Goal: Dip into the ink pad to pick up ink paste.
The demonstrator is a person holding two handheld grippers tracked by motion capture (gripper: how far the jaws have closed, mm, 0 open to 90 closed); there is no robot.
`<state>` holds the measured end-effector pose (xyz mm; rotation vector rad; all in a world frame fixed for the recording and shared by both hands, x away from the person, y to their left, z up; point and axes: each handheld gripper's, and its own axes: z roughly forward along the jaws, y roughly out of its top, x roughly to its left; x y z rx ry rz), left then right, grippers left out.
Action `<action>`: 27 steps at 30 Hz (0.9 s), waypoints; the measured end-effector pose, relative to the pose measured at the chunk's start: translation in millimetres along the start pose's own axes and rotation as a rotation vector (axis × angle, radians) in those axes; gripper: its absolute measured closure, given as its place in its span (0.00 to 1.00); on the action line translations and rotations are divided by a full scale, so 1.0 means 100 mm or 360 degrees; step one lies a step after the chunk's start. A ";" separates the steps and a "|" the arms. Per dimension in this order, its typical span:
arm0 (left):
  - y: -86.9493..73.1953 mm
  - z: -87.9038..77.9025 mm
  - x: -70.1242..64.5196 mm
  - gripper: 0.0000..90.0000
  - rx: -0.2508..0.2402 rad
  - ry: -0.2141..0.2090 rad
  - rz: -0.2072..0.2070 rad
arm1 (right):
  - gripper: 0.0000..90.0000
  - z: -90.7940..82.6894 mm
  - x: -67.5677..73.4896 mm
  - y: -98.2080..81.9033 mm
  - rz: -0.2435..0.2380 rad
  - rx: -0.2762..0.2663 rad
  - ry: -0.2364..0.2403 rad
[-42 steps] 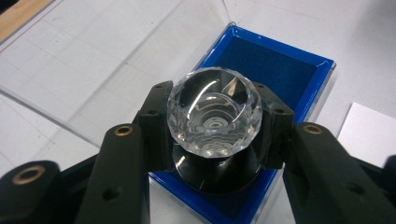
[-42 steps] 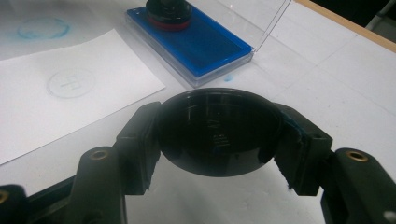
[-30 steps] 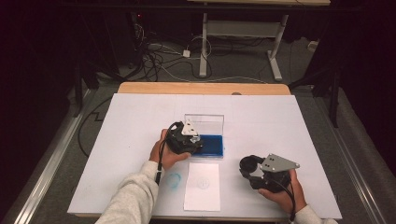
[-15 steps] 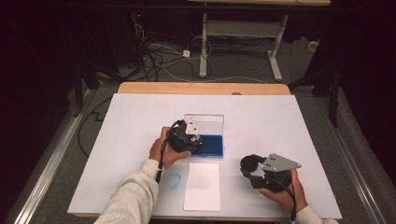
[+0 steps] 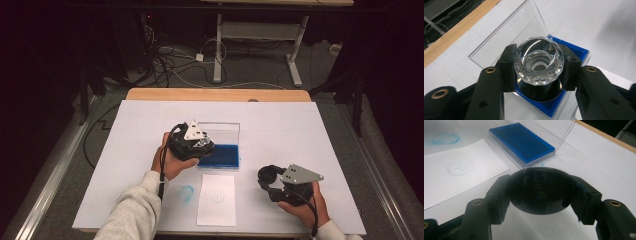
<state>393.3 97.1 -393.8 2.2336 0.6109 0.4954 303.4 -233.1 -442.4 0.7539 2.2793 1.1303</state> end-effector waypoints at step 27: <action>-0.08 -0.31 -0.24 0.61 -0.0130 -0.0127 0.0034 | 0.42 -0.03 -0.02 -0.01 0.0005 -0.0015 -0.0043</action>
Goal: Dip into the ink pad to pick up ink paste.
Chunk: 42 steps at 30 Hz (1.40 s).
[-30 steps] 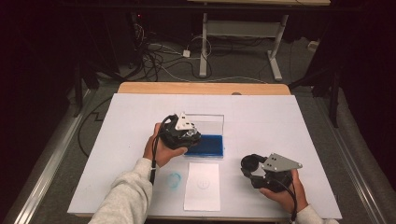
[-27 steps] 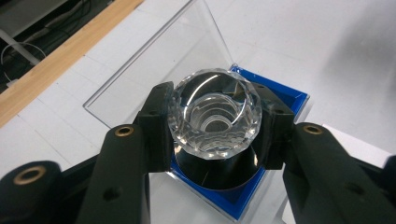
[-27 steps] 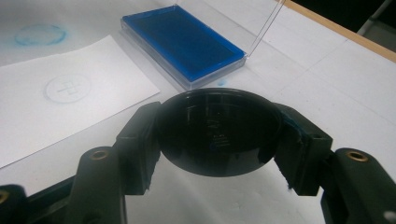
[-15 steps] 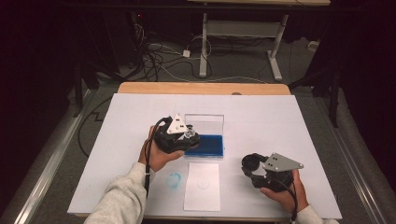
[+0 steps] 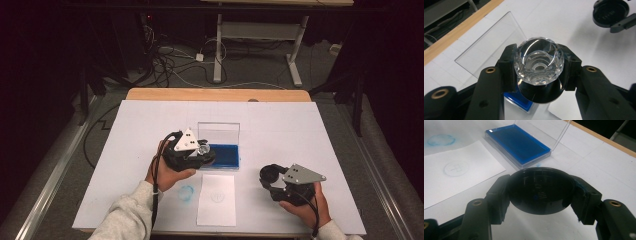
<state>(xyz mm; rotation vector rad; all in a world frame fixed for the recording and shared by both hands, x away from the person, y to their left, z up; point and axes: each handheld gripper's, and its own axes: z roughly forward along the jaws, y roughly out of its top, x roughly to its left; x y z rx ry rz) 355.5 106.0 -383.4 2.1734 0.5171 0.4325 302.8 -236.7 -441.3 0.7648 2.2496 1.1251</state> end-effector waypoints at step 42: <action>-0.13 -0.25 -0.54 0.60 0.0017 -0.0180 0.0107 | 0.42 -0.08 -0.01 0.02 0.0004 -0.0008 -0.0057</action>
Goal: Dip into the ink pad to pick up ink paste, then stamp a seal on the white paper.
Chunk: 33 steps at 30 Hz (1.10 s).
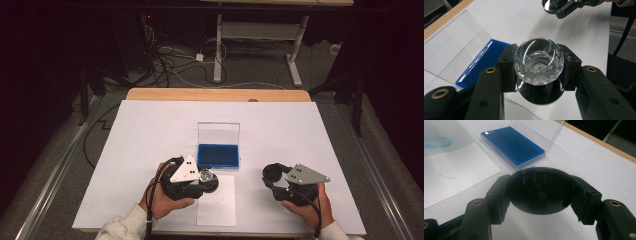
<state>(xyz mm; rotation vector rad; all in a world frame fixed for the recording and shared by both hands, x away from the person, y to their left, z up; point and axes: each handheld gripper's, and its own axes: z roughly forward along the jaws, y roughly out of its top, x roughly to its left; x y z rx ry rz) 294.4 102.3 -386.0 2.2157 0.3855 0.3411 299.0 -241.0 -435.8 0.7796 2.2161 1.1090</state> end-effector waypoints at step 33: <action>-0.16 0.39 -0.07 0.60 0.0103 -0.0097 0.0027 | 0.42 0.04 0.06 -0.01 -0.0004 0.0004 0.0059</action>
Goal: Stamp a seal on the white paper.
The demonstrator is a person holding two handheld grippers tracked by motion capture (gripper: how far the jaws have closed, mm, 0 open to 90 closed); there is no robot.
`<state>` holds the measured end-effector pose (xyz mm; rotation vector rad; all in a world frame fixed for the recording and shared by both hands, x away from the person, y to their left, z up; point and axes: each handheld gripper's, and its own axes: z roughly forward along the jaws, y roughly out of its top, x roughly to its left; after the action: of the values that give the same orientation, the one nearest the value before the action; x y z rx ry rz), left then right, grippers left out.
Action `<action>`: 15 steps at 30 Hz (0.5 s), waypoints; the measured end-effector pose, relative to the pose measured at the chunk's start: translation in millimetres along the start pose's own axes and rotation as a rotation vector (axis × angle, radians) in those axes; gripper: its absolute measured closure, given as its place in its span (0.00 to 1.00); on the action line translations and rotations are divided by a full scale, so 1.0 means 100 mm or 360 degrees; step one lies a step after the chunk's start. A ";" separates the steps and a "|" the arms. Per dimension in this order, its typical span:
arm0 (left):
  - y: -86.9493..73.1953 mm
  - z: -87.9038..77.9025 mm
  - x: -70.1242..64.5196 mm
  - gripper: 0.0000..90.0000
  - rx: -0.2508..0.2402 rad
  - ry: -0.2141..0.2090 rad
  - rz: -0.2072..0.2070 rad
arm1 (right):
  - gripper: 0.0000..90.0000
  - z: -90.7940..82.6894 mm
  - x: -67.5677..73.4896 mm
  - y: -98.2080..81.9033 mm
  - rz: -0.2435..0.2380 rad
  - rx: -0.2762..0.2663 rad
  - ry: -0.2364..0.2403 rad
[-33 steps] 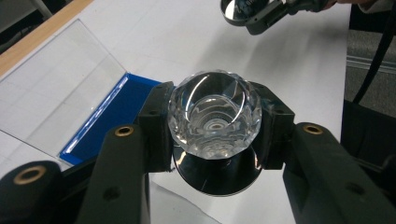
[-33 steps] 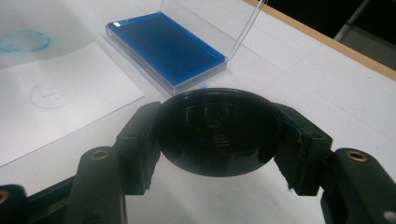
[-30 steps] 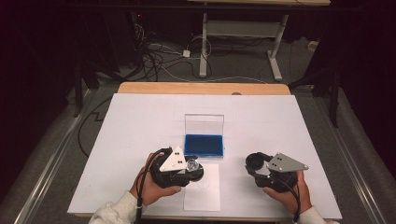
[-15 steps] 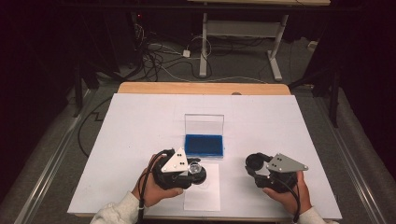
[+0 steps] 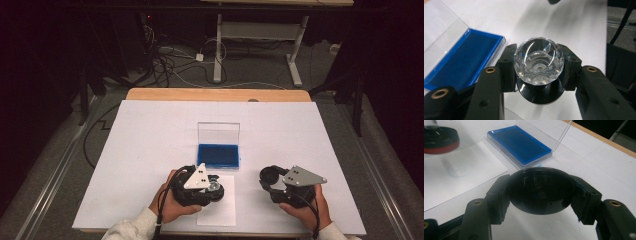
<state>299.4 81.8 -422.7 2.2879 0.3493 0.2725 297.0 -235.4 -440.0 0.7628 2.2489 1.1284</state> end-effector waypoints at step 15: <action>-0.05 0.24 -0.01 0.60 0.0076 -0.0032 0.0012 | 0.42 0.02 0.01 -0.01 -0.0007 0.0024 0.0009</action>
<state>304.9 68.8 -442.6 2.3380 0.3404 0.2471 297.3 -234.3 -442.2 0.7615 2.2651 1.1143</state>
